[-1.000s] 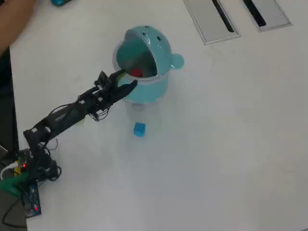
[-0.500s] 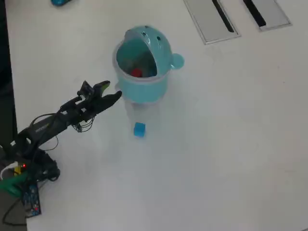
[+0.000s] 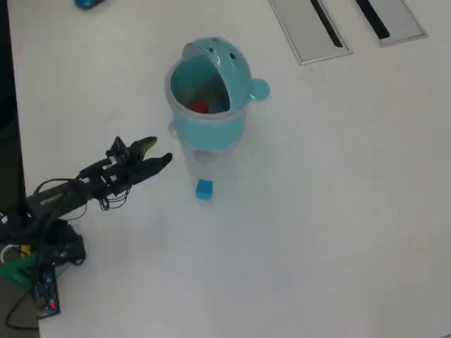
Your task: Grasp RGB lego blocks and put them in the bin one by one.
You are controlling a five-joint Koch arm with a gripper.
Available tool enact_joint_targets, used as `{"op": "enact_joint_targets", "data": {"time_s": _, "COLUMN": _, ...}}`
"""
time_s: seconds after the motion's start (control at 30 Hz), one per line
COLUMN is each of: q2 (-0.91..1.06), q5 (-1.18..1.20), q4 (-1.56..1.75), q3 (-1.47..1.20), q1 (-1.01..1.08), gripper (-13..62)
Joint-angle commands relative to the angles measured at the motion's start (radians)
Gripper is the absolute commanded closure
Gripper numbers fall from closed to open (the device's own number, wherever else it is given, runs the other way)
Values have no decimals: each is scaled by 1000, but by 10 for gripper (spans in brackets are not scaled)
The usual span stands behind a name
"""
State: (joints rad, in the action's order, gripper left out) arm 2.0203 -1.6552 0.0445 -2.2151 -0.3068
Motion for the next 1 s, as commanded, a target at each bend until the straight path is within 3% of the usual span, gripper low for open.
{"op": "enact_joint_targets", "data": {"time_s": 0.0, "q2": 44, "q5": -14, "q4": 61, "q3": 9, "q1": 2, "gripper": 199}}
{"op": "enact_joint_targets", "data": {"time_s": 0.33, "q2": 170, "q5": -11, "q4": 40, "q3": -184, "q1": -43, "gripper": 200}}
{"op": "enact_joint_targets", "data": {"time_s": 0.4, "q2": 198, "q5": -12, "q4": 15, "q3": -196, "q1": -49, "gripper": 195}}
{"op": "enact_joint_targets", "data": {"time_s": 0.47, "q2": 207, "q5": -11, "q4": -38, "q3": -199, "q1": -66, "gripper": 145}}
{"op": "enact_joint_targets", "data": {"time_s": 0.97, "q2": 327, "q5": 20, "q4": -388, "q3": -218, "q1": -167, "gripper": 148}}
